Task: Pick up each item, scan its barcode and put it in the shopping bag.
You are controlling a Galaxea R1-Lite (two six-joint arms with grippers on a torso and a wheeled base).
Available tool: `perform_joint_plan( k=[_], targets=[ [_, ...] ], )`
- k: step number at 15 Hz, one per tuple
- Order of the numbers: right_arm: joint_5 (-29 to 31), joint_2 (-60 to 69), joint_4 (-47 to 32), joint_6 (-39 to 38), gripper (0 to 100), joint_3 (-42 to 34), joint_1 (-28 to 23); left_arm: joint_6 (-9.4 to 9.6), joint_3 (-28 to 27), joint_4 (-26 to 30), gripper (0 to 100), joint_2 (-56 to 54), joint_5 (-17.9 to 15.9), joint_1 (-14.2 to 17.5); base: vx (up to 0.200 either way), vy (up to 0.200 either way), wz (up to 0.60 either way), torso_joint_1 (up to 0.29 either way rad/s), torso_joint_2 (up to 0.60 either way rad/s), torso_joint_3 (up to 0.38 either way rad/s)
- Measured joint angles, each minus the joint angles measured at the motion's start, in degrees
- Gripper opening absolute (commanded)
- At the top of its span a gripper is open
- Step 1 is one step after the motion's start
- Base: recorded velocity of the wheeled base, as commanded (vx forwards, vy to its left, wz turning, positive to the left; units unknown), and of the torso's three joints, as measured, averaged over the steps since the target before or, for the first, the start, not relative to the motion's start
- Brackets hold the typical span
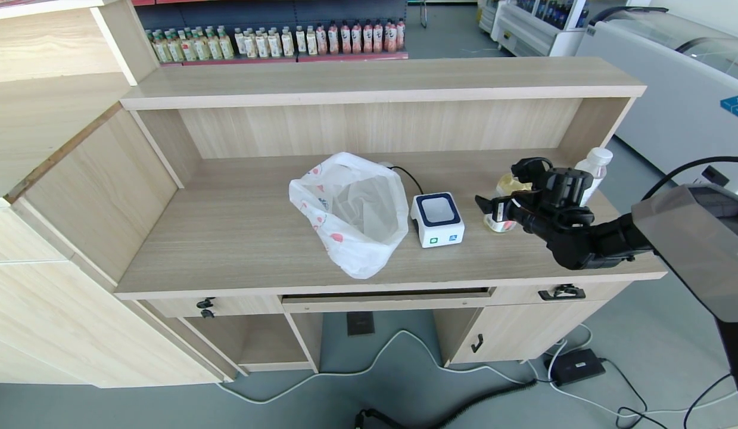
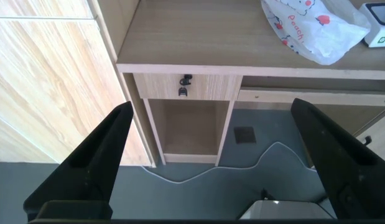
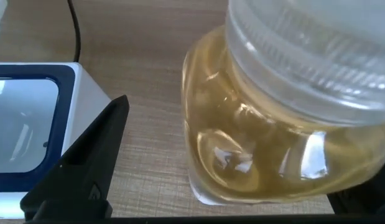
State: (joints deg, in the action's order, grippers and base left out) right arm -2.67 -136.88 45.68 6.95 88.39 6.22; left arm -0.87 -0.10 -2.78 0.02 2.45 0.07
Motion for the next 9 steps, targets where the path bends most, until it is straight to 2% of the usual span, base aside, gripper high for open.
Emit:
perform_joint_plan(
  k=[7,8,9],
  targets=[
    [-3.1,-1.4,0.0,-0.1,100,1.6,-0.1,0.0,0.0,0.0,100,0.0,0.0,0.0,0.0,0.0,0.0,0.0,0.0,0.0],
    [-3.9,-1.4,0.1,-0.1,0,1.7,-0.2,0.0,0.0,0.0,100,0.0,0.0,0.0,0.0,0.0,0.0,0.0,0.0,0.0],
    [-4.4,-1.5,0.2,-0.1,0,1.7,-0.2,0.02,0.0,0.0,100,0.0,0.0,0.0,0.0,0.0,0.0,0.0,0.0,0.0]
  ],
)
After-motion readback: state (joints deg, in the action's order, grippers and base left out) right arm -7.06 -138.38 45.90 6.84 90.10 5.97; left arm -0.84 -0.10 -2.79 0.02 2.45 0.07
